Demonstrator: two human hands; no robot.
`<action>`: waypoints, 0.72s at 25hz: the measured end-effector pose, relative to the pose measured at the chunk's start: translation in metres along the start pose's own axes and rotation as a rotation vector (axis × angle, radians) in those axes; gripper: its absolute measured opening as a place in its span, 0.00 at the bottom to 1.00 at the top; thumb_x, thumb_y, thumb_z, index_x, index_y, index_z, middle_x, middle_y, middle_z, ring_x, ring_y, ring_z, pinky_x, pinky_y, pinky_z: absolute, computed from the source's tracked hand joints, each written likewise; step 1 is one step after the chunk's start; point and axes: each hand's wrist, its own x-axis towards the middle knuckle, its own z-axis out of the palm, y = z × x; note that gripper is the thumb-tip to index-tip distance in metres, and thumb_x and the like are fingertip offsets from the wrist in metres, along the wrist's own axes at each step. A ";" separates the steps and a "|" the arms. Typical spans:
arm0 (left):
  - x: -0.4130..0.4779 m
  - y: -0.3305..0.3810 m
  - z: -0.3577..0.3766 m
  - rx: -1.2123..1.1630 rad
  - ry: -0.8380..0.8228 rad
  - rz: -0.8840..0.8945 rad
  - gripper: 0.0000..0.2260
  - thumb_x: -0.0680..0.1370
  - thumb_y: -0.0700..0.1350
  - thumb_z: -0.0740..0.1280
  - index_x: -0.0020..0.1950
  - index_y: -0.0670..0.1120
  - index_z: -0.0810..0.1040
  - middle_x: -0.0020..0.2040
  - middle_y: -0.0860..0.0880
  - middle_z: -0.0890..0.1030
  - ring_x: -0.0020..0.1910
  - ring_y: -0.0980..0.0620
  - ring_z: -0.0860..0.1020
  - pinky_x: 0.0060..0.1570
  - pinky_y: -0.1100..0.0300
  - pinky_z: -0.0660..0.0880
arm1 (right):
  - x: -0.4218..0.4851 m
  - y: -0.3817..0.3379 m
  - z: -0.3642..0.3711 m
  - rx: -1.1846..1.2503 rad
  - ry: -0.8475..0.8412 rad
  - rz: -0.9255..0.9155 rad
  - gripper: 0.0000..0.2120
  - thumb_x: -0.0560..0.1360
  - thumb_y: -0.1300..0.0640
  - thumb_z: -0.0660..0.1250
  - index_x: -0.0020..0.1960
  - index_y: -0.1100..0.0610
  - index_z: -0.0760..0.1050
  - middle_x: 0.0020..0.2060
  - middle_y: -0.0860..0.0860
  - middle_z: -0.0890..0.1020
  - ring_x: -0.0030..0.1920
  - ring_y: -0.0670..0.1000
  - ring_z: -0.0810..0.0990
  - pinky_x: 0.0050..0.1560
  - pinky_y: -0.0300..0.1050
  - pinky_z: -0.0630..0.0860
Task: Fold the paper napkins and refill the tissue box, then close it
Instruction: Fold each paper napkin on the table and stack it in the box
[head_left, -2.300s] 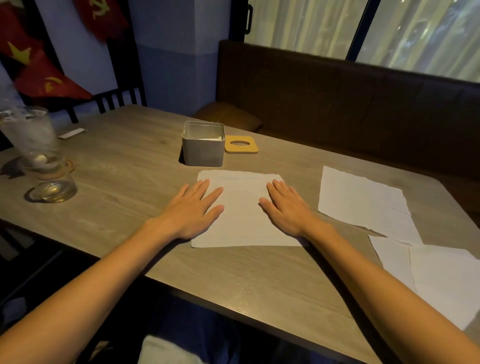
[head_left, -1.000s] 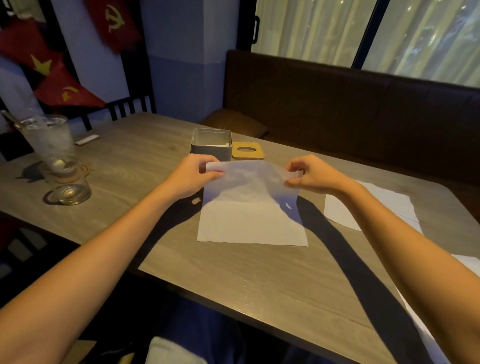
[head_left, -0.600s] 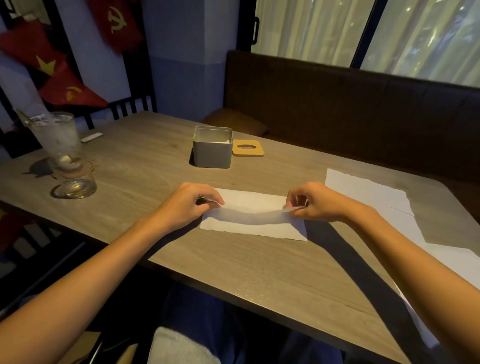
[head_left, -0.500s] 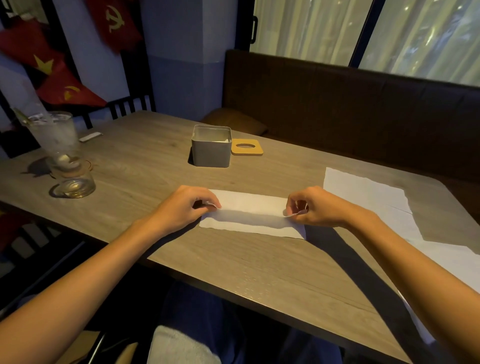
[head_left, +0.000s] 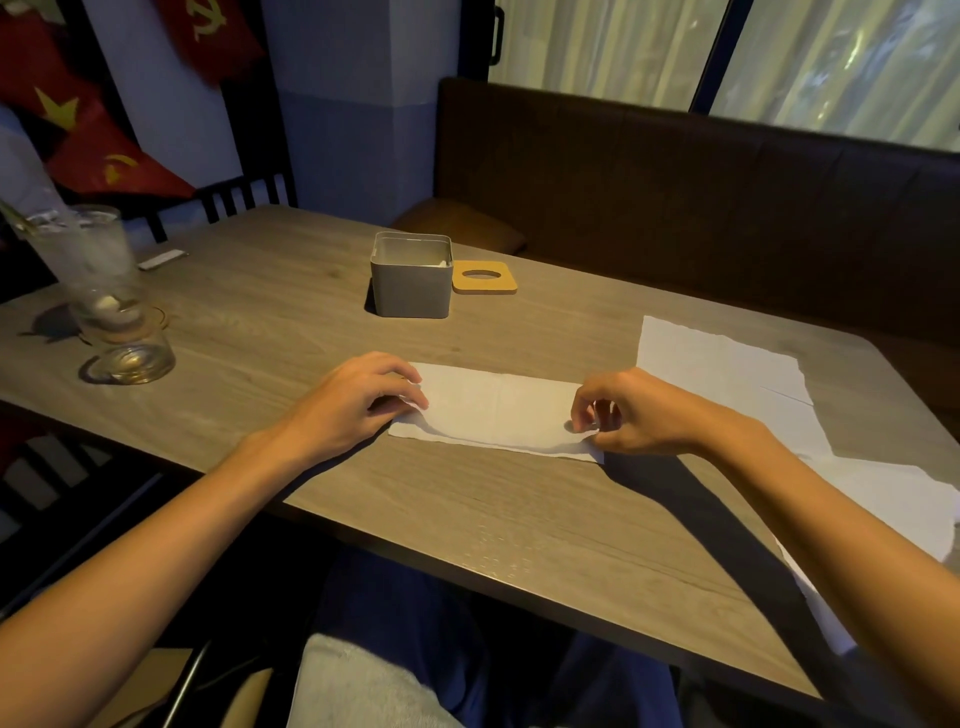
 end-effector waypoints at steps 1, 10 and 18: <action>0.000 0.000 0.000 0.006 -0.001 -0.004 0.12 0.76 0.39 0.74 0.55 0.53 0.86 0.58 0.54 0.80 0.60 0.56 0.76 0.58 0.56 0.76 | 0.000 0.000 0.001 -0.003 0.001 -0.003 0.07 0.74 0.55 0.74 0.48 0.47 0.78 0.46 0.44 0.79 0.44 0.46 0.78 0.44 0.36 0.80; -0.005 -0.002 -0.004 0.034 0.030 0.046 0.14 0.73 0.34 0.75 0.54 0.48 0.87 0.55 0.51 0.83 0.56 0.52 0.79 0.56 0.55 0.79 | -0.004 0.000 0.004 -0.016 -0.019 -0.003 0.07 0.73 0.57 0.74 0.45 0.46 0.78 0.47 0.47 0.80 0.45 0.47 0.79 0.47 0.40 0.82; -0.009 0.001 -0.006 0.100 0.030 0.231 0.14 0.68 0.36 0.80 0.50 0.50 0.87 0.52 0.52 0.85 0.55 0.50 0.83 0.55 0.52 0.79 | -0.005 0.002 0.001 -0.013 -0.006 0.013 0.02 0.75 0.56 0.72 0.47 0.52 0.81 0.46 0.48 0.81 0.45 0.47 0.81 0.48 0.41 0.83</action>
